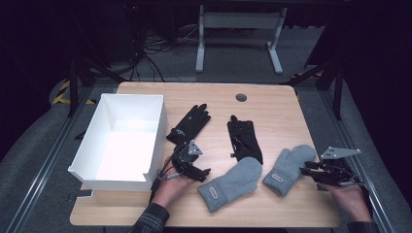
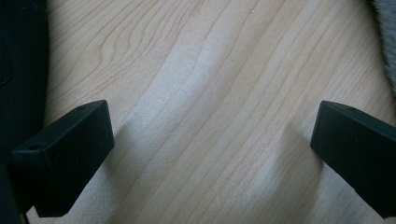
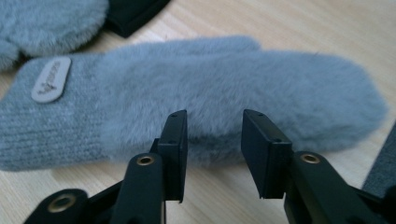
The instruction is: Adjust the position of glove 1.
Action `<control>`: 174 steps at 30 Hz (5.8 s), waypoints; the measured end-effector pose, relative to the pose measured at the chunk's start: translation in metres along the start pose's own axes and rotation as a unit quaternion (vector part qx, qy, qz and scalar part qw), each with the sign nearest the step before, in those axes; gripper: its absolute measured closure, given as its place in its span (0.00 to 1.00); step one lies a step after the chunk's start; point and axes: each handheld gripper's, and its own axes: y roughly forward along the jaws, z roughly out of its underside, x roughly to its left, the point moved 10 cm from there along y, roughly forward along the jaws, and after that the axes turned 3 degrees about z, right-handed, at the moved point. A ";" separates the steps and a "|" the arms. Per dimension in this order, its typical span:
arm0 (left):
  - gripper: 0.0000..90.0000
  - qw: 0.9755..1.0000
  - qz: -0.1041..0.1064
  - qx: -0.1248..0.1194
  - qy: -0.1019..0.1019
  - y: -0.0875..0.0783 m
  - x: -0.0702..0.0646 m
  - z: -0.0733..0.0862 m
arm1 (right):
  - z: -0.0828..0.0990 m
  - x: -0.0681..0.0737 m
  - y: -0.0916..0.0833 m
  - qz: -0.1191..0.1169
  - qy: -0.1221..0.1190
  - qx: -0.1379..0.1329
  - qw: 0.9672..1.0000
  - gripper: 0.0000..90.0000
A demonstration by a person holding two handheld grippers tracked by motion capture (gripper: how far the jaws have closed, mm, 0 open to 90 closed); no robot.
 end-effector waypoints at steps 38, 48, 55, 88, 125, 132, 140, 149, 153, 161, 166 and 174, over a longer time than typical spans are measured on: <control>0.00 1.000 0.000 -0.001 0.000 0.000 0.000 -0.001 | -0.022 0.006 0.024 -0.020 0.002 -0.030 0.999 1.00; 0.00 1.000 0.000 0.000 0.000 0.000 -0.001 -0.001 | -0.053 0.023 -0.008 -0.027 -0.012 -0.096 0.995 1.00; 0.20 1.000 -0.011 -0.002 0.006 -0.009 -0.006 -0.009 | -0.074 0.037 -0.020 -0.034 -0.029 -0.122 0.992 1.00; 0.52 1.000 -0.009 -0.015 0.020 -0.022 -0.011 -0.017 | -0.140 0.129 0.049 -0.121 -0.115 -0.103 0.981 0.94; 0.99 0.996 0.082 0.013 0.032 0.019 -0.061 -0.059 | -0.078 0.092 0.075 -0.140 -0.086 -0.016 0.986 1.00; 1.00 0.996 0.090 -0.005 0.027 0.014 -0.064 -0.070 | -0.087 0.108 0.064 -0.188 -0.081 -0.043 0.978 1.00; 1.00 0.991 0.131 -0.038 0.011 0.003 -0.075 -0.087 | -0.097 0.125 0.052 -0.228 -0.075 -0.066 0.968 1.00; 0.92 0.993 0.110 -0.035 0.024 -0.004 -0.074 -0.090 | -0.098 0.125 0.056 -0.208 -0.085 -0.066 0.972 0.82; 0.79 0.991 0.125 -0.042 0.026 -0.018 -0.082 -0.089 | -0.093 0.114 0.060 -0.189 -0.080 -0.052 0.977 0.73; 0.62 0.988 0.148 -0.015 0.033 0.002 -0.100 -0.082 | -0.085 0.113 0.072 -0.196 -0.073 -0.027 0.977 0.84; 0.93 0.987 0.158 -0.010 0.036 0.009 -0.102 -0.080 | -0.083 0.114 0.074 -0.191 -0.085 -0.022 0.978 0.99; 0.96 0.985 0.161 -0.044 0.040 -0.017 -0.097 -0.093 | -0.095 0.119 0.049 -0.193 -0.097 -0.058 0.975 1.00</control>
